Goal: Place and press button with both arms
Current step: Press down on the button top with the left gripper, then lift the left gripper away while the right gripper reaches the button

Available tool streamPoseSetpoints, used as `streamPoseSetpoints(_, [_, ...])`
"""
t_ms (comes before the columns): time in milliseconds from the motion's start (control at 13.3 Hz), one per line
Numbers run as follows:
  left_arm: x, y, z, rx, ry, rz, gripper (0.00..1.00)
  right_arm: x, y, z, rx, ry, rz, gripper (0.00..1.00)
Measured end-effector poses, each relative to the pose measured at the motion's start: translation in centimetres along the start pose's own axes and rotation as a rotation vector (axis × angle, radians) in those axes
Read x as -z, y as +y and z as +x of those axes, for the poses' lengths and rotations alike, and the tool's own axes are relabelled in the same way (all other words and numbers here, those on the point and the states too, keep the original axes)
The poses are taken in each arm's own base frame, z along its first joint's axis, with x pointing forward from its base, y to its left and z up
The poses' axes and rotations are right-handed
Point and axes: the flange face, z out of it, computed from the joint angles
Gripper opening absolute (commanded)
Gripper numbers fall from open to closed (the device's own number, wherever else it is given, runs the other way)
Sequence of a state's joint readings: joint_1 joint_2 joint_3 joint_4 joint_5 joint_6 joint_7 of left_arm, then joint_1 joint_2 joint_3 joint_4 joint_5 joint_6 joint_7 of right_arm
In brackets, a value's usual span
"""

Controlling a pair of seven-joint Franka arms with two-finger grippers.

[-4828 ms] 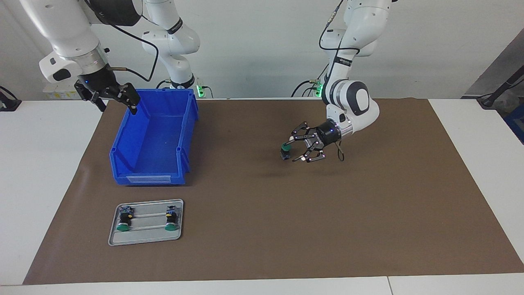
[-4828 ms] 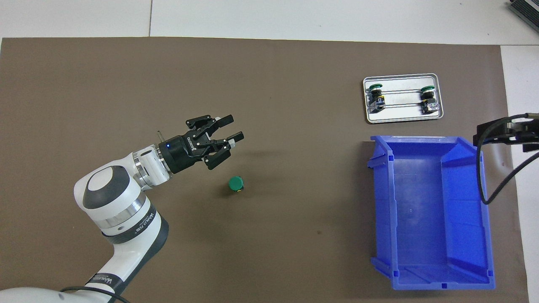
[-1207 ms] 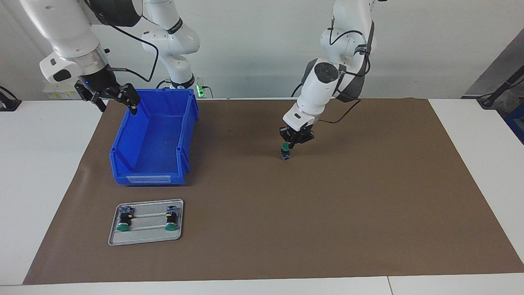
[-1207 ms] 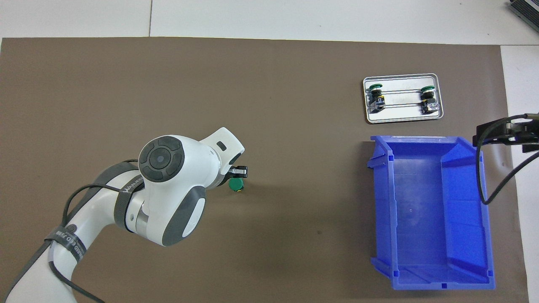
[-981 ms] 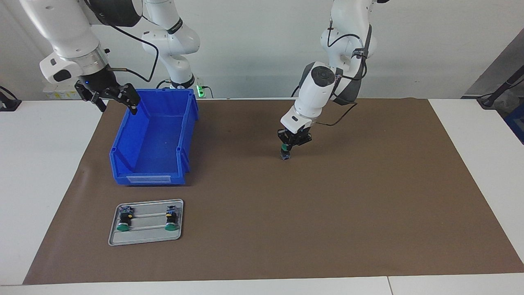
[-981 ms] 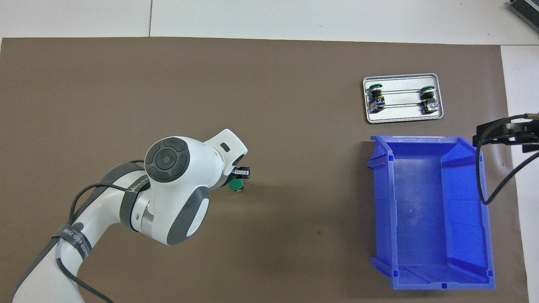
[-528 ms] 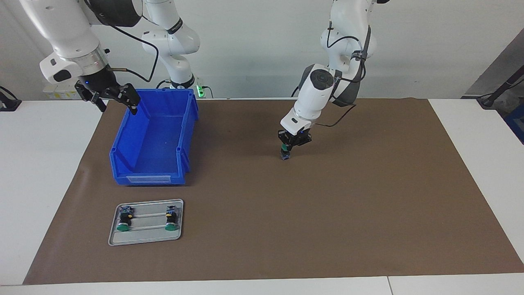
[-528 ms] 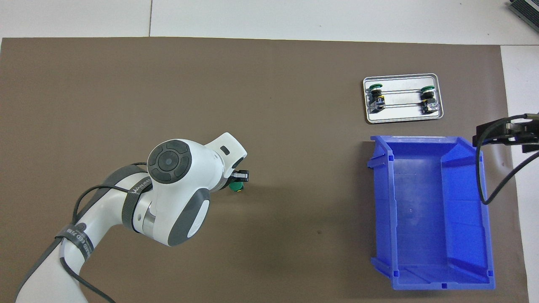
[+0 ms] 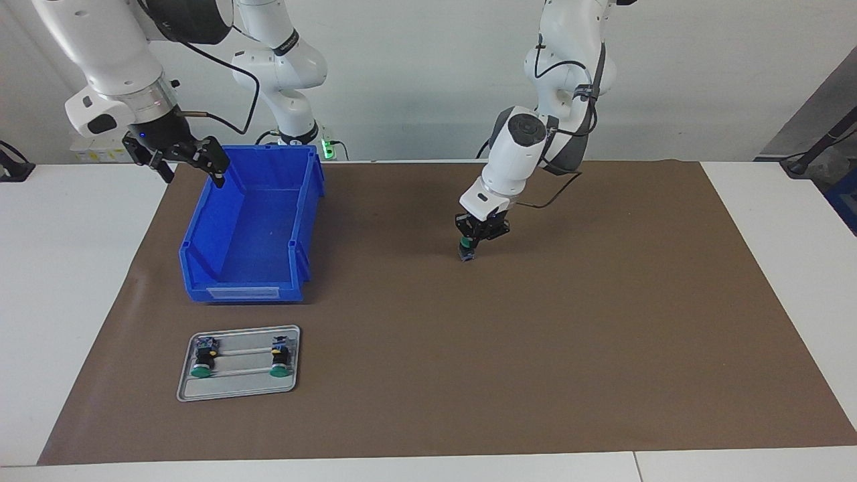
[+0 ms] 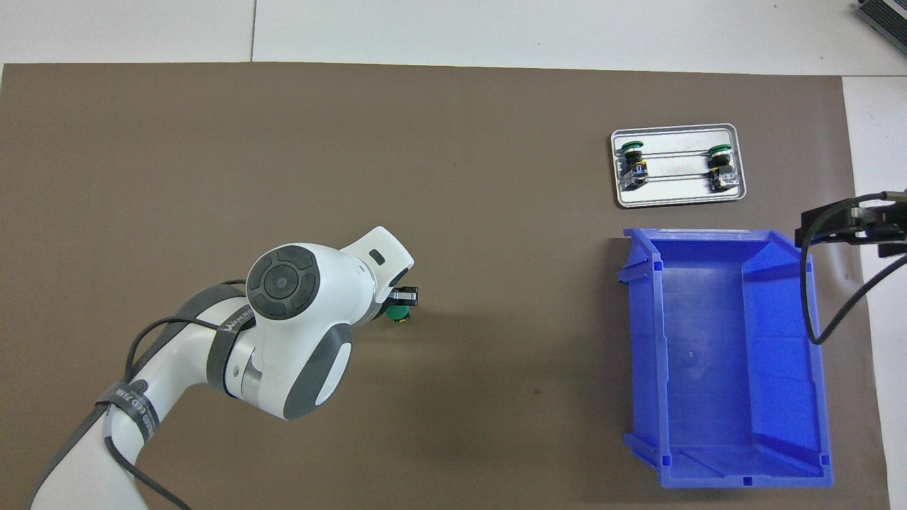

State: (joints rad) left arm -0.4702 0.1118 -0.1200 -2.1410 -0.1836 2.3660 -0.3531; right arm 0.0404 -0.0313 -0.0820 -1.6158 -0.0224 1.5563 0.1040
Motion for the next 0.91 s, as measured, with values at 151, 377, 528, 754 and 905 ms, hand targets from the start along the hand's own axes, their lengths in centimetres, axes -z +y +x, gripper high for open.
streamPoseSetpoints(151, [0.0, 0.2, -0.1, -0.005, 0.003, 0.001, 0.03, 0.0, 0.0, 0.0, 0.0, 0.0, 0.0, 1.0])
streamPoseSetpoints(377, [0.2, 0.1, 0.3, -0.002, 0.009, -0.002, 0.07, 0.0, 0.0, 0.0, 0.0, 0.0, 0.0, 1.0])
streamPoseSetpoints(528, [1.4, 0.3, 1.4, 0.004, 0.015, -0.008, 0.12, 0.0, 0.0, 0.0, 0.0, 0.0, 0.0, 1.0])
streamPoseSetpoints(754, [6.5, -1.0, 5.0, 0.046, 0.024, -0.02, 0.15, 0.0, 0.0, 0.0, 0.0, 0.0, 0.0, 1.0])
streamPoseSetpoints(905, [11.3, -4.1, 7.7, 0.072, 0.022, -0.02, 0.16, 0.0, 0.1, 0.0, -0.001, 0.0, 0.0, 1.0])
